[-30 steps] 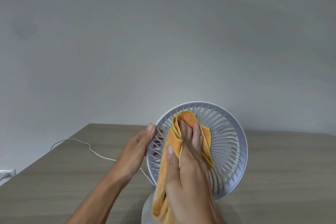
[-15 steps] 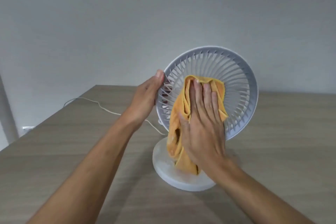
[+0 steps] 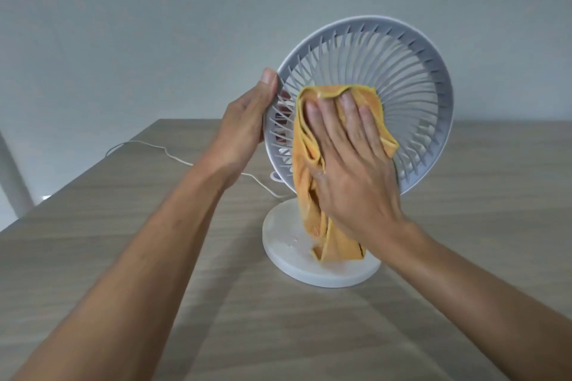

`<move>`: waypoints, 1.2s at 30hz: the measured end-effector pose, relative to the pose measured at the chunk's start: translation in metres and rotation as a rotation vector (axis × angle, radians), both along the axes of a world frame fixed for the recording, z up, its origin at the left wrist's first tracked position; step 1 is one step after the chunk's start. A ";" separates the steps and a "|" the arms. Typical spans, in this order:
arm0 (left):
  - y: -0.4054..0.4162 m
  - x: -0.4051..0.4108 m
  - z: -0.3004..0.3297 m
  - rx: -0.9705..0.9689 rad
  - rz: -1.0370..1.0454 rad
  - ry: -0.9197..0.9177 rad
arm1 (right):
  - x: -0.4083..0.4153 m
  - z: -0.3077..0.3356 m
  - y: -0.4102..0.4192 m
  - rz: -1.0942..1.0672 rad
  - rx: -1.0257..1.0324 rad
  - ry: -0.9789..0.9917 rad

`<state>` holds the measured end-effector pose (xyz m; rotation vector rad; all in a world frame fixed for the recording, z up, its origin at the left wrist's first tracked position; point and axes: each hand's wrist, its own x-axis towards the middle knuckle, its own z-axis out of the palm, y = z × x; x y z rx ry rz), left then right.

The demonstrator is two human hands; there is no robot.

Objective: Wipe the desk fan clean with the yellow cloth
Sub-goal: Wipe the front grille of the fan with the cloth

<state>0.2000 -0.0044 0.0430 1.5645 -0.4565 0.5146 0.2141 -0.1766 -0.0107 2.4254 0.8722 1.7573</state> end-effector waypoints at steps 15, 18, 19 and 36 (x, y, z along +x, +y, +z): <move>-0.002 0.004 0.000 0.034 0.055 -0.003 | 0.003 -0.026 -0.041 -0.009 -0.129 0.000; -0.002 0.007 -0.001 0.046 0.051 0.001 | 0.009 0.009 -0.026 -0.030 0.073 0.024; -0.002 0.009 -0.001 0.051 0.045 0.000 | 0.011 0.019 -0.016 -0.002 0.117 0.027; 0.003 0.012 0.000 0.097 -0.001 0.046 | 0.004 0.027 0.016 0.069 0.109 0.029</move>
